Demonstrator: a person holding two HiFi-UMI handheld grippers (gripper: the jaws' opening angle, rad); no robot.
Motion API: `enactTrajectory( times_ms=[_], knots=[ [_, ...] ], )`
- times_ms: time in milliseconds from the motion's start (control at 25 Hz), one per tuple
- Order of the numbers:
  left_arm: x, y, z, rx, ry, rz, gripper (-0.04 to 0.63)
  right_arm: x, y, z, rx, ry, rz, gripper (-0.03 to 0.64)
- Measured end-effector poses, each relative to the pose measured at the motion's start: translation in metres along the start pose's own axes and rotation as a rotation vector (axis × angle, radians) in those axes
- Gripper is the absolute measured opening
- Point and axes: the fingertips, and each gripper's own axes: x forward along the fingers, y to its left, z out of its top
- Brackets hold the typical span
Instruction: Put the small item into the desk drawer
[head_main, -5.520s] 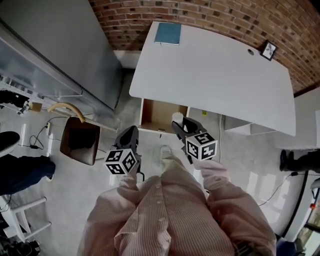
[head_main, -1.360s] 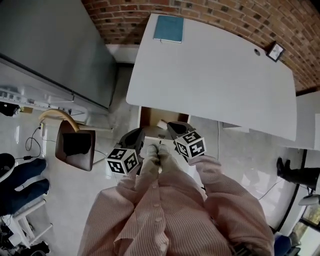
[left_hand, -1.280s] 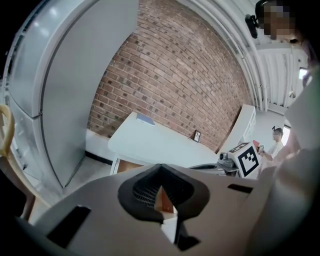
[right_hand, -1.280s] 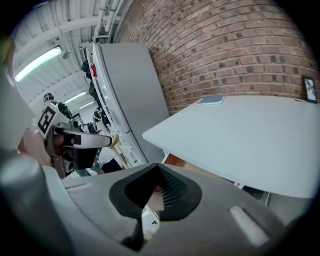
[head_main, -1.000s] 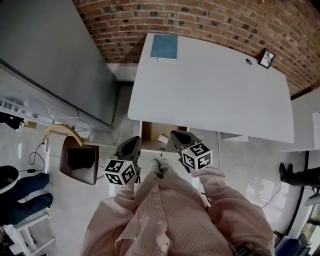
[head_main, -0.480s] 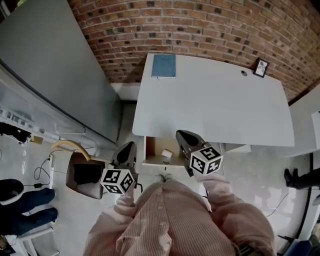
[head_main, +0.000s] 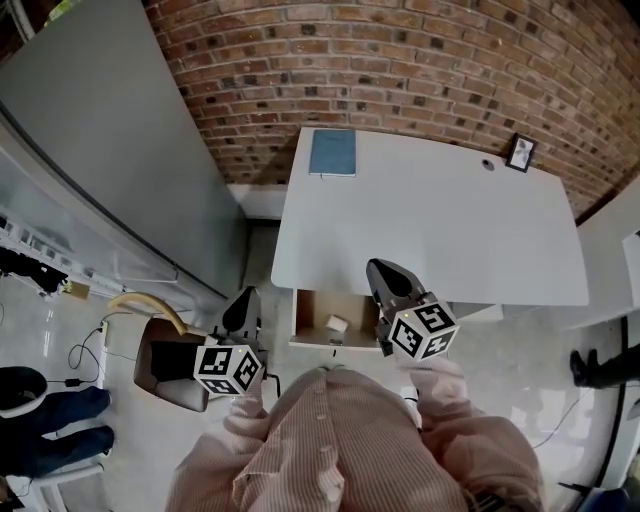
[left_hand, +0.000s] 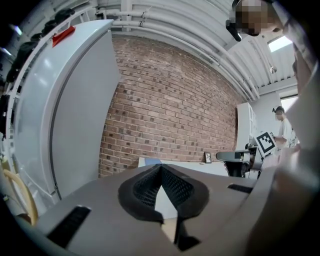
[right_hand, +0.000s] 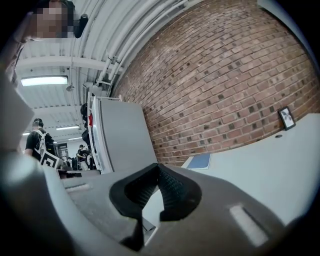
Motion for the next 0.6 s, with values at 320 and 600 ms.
enactTrajectory(
  times_ms=[320, 600],
  knots=[
    [0.0001, 0.0060, 0.0073, 0.006, -0.012, 0.003, -0.002, 0.0027, 0.0009, 0.0037, -0.008, -0.011, -0.020, 0.006],
    [0.0015, 0.0084, 0.0033, 0.006, 0.000, -0.001, -0.002, 0.0033, 0.0021, 0.0046, 0.002, -0.018, -0.021, 0.006]
  ],
)
